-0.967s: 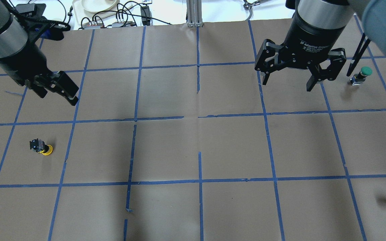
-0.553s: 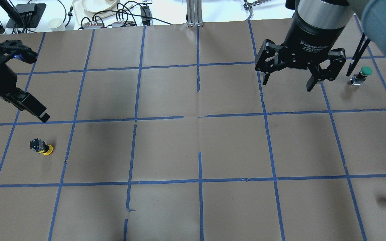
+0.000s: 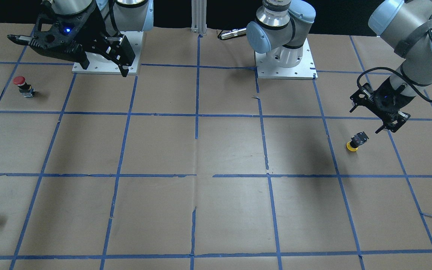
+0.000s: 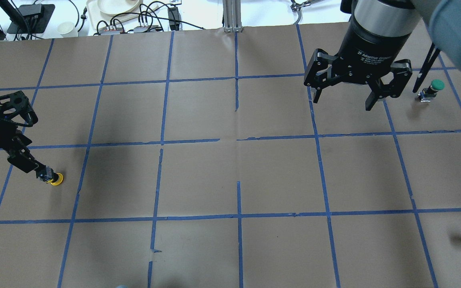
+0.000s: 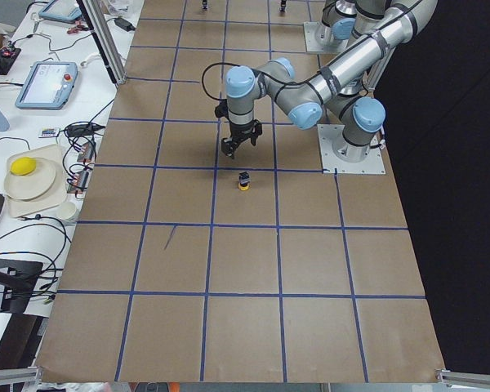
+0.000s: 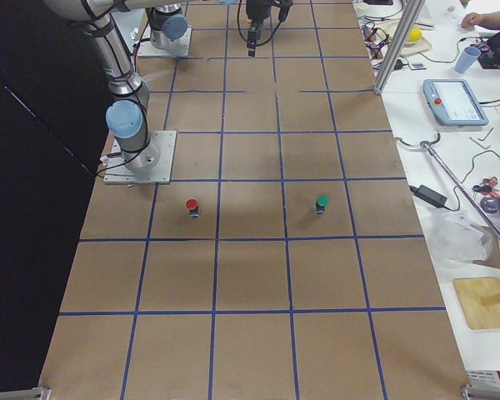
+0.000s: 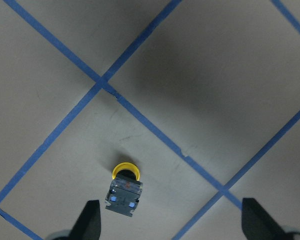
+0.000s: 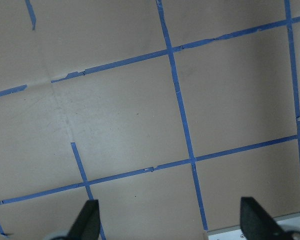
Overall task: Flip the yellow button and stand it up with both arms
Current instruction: 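Lower the left gripper onto the yellow button lying on its side, then close the left gripper on the yellow button's black body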
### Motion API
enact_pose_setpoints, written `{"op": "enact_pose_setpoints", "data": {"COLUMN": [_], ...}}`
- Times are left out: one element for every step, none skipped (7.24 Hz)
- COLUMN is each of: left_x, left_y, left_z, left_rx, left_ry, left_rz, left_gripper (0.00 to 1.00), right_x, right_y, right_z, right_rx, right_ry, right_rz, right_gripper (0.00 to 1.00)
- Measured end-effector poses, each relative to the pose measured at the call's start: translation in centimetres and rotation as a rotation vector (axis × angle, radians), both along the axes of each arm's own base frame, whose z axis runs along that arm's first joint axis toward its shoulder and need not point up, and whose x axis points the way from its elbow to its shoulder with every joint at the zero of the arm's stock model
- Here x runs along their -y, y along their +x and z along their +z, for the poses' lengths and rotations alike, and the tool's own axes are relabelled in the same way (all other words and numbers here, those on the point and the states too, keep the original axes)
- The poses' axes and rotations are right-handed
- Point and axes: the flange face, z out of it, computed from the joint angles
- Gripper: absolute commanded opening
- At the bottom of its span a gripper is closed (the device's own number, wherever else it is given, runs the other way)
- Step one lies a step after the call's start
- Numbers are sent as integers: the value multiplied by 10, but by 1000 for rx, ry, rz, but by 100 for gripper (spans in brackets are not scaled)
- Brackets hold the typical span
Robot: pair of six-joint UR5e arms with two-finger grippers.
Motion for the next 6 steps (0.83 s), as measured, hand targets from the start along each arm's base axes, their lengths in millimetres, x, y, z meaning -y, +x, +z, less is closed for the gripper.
{"op": "enact_pose_setpoints", "data": {"left_x": [1,2,3,4,5,5], "left_y": [17,29,35,37,38,38], "left_z": [-20,-36,-47,-54,-58,-61], "left_rx": [-16,-27,-33,-41,-45,-51], "left_ry": [16,25,31,37,39,41], "left_rz": [-62,-97,-122,-146,-165,-187], "left_gripper": [98,98,98,98,98,98], "right_x": [1,2,3,3,2,1], "right_y": [0,0,-1,-1,-2,-2], "right_z": [-3,-4,-6,-6,-6,-6], "right_rx": [-4,-8,-7,-4,-2,-1], "right_ry": [3,6,9,10,9,13], "right_rz": [-9,-14,-11,-8,-6,-5], "right_gripper": [100,100,100,100,100,100]}}
